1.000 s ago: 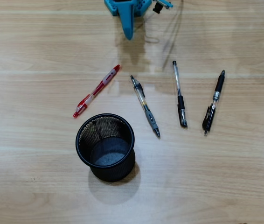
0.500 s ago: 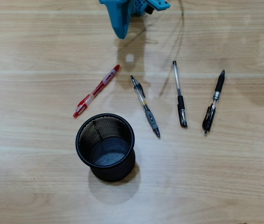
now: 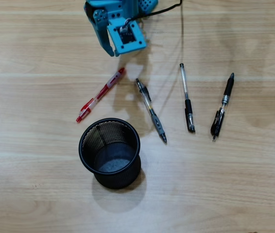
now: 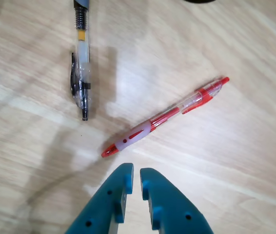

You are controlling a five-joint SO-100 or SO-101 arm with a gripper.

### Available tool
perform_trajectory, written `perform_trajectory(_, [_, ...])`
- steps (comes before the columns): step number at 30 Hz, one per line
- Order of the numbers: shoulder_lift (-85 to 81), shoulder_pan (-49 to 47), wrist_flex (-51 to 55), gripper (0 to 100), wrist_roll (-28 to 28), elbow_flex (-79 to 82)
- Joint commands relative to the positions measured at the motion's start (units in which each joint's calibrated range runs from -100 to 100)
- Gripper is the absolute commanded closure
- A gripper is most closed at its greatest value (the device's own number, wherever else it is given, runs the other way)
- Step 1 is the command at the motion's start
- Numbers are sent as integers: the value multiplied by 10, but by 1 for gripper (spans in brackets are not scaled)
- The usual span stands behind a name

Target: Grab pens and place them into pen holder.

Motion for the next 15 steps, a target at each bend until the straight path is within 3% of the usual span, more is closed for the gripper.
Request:
perform_trajectory(1, [20, 8, 7, 98, -18, -44])
perform_trajectory(3, [30, 9, 4, 98, -43, -48])
perform_trajectory(6, [73, 8, 12, 98, -123, -81])
perform_trajectory(15, [134, 6, 11, 98, -230, -143])
